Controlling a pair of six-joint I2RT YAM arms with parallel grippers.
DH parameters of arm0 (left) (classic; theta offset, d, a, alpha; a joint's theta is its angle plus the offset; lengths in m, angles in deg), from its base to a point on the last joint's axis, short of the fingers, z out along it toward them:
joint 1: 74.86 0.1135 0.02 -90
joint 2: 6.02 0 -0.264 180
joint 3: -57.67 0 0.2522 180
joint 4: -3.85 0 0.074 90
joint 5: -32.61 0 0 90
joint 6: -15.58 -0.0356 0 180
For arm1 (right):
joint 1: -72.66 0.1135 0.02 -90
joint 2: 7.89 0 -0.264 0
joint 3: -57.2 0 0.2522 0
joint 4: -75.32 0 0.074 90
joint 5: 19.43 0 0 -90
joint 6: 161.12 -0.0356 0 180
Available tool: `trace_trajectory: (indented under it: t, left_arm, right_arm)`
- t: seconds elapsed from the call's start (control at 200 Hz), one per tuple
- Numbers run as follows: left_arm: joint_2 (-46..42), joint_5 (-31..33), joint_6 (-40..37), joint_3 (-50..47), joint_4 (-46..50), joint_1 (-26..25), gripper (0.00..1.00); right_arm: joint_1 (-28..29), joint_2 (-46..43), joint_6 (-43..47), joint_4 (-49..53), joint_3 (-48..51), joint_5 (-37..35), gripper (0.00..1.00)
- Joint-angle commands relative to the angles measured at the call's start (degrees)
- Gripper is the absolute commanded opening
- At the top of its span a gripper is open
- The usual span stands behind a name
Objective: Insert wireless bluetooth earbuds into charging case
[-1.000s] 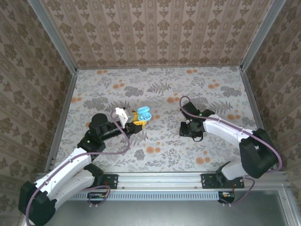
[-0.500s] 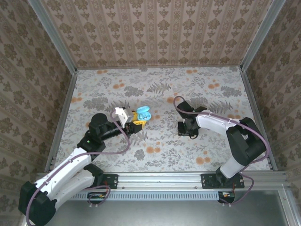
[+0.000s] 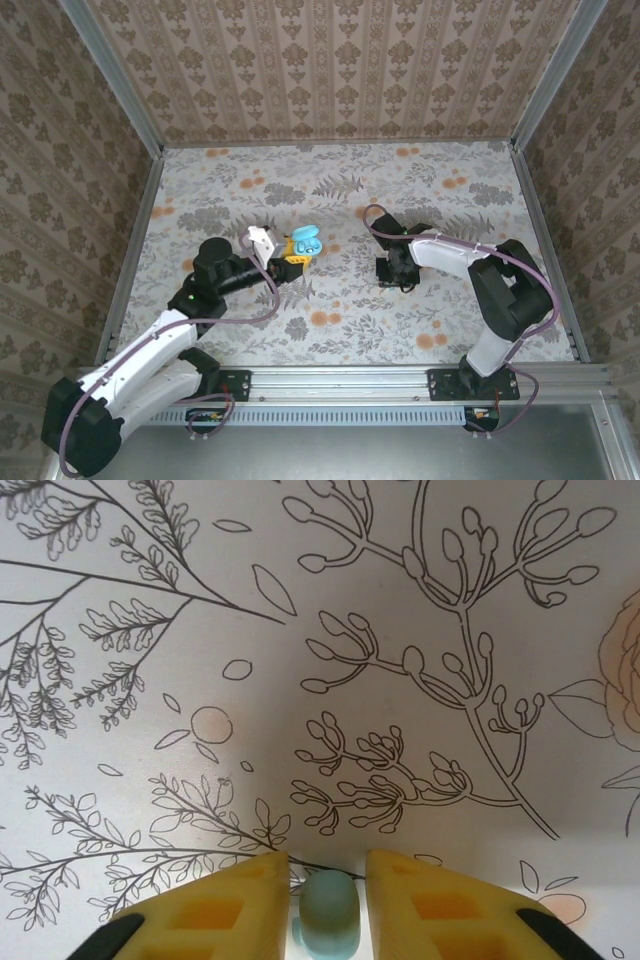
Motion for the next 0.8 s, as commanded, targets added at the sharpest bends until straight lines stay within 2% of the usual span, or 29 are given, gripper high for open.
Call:
trace_trajectory:
  t: [0.0,0.165,0.455,0.63,0.795]
  left_arm:
    - [0.44,-1.54,-0.11,0.95,-2.58,0.49,0.29]
    - [0.82,-1.82,0.13,1.12,-2.81,0.57,0.29]
    - [0.82,-2.38,0.63,1.38,-3.23,0.49,0.29]
    - [1.72,-3.0,1.52,1.56,-4.67,0.16,0.29]
    - [2.77,-3.37,1.8,2.51,-5.06,-0.78,0.29]
  right_arm:
    - [-0.16,0.47,0.98,0.97,-0.97,-1.49,0.23]
    - [-0.16,-1.67,1.28,2.2,-0.94,-2.36,0.16]
    - [2.72,-14.08,1.91,11.0,-4.49,-9.79,0.15]
    - [9.99,-23.39,1.61,14.43,-10.28,-15.24,0.13]
    - [17.81,-26.27,1.79,14.52,-17.12,-19.42,0.1]
